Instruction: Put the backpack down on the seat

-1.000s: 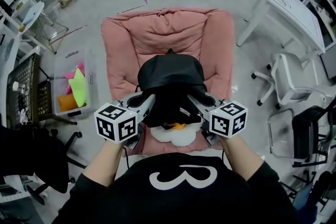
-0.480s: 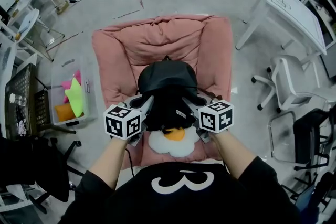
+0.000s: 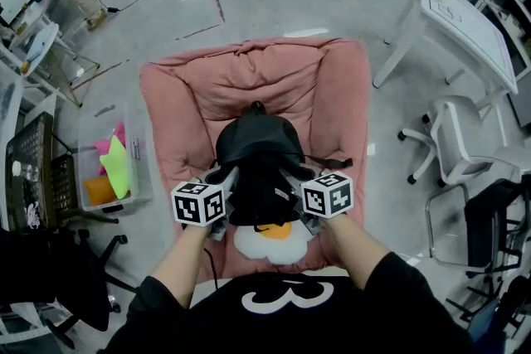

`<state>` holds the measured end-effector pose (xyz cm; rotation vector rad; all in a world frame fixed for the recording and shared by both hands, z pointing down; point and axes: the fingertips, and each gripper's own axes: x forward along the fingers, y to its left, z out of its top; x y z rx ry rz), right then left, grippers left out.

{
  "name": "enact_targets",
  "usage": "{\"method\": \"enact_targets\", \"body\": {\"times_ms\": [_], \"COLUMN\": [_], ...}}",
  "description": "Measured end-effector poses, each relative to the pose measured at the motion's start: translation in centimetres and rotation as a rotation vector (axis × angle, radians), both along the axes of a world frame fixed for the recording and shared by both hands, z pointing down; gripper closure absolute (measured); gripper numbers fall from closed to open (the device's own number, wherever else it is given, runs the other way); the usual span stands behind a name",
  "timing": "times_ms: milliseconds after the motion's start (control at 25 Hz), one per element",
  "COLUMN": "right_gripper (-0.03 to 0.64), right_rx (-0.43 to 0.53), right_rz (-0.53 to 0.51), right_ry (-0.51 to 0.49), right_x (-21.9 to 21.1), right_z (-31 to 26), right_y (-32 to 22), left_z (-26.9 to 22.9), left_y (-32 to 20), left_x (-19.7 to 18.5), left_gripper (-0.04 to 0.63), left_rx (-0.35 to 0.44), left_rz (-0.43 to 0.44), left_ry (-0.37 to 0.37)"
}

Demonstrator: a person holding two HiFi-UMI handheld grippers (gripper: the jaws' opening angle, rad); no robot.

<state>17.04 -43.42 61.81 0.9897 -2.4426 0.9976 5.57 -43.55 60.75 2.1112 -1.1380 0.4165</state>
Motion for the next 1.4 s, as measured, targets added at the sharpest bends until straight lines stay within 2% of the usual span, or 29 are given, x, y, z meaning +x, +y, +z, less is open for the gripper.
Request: {"method": "enact_targets", "body": {"times_ms": [120, 200, 360, 440, 600, 680, 920, 1040, 1160, 1200, 1320, 1400], "right_gripper": [0.574, 0.561, 0.481, 0.391, 0.357, 0.357, 0.359, 0.36, 0.372, 0.407, 0.596, 0.612], "right_rx": [-0.023, -0.026, -0.034, -0.017, 0.015, 0.029, 0.092, 0.108, 0.166, 0.182, 0.207, 0.217], "right_rz": [0.013, 0.022, 0.015, 0.022, 0.064, 0.045, -0.022, -0.124, -0.196, -0.2, -0.2, -0.196], "right_ry": [-0.013, 0.006, 0.013, 0.039, 0.072, 0.088, 0.084, 0.045, -0.021, -0.042, -0.069, -0.101], "right_x": [-0.1, 0.1, 0.0, 0.3, 2.0, 2.6, 3.2, 1.2, -0.8, -1.3, -2.4, -2.7], "right_z": [0.4, 0.5, 0.3, 0.0, -1.2, -2.0, -6.5, -9.6, -14.1, -15.4, -17.9, -19.2], "right_y": [-1.0, -1.4, -1.1, -1.1, -0.1, 1.1, 7.4, 11.9, 16.7, 18.3, 22.7, 25.7], "left_z": [0.6, 1.0, 1.4, 1.3, 1.0, 0.2, -3.8, -6.6, -10.8, -12.4, -16.7, -18.8], "left_y": [-0.8, -1.2, -0.8, -0.3, 2.0, 3.3, 8.9, 12.9, 17.4, 18.9, 24.1, 27.7], "left_x": [-0.4, -0.6, -1.9, -2.8, -3.2, -3.2, -2.9, -2.4, -1.4, -1.1, 0.0, 0.7], "left_gripper": [0.549, 0.507, 0.384, 0.344, 0.316, 0.31, 0.31, 0.31, 0.334, 0.357, 0.472, 0.567], "left_rx": [-0.032, -0.048, -0.056, -0.045, -0.057, -0.047, -0.011, 0.0, 0.04, 0.057, 0.123, 0.164], "left_rz": [-0.038, -0.052, -0.087, -0.104, -0.094, -0.091, -0.076, -0.063, -0.033, -0.017, 0.081, 0.141], "left_ry": [0.032, 0.033, 0.01, 0.008, 0.014, 0.034, 0.092, 0.107, 0.159, 0.177, 0.226, 0.24]}}
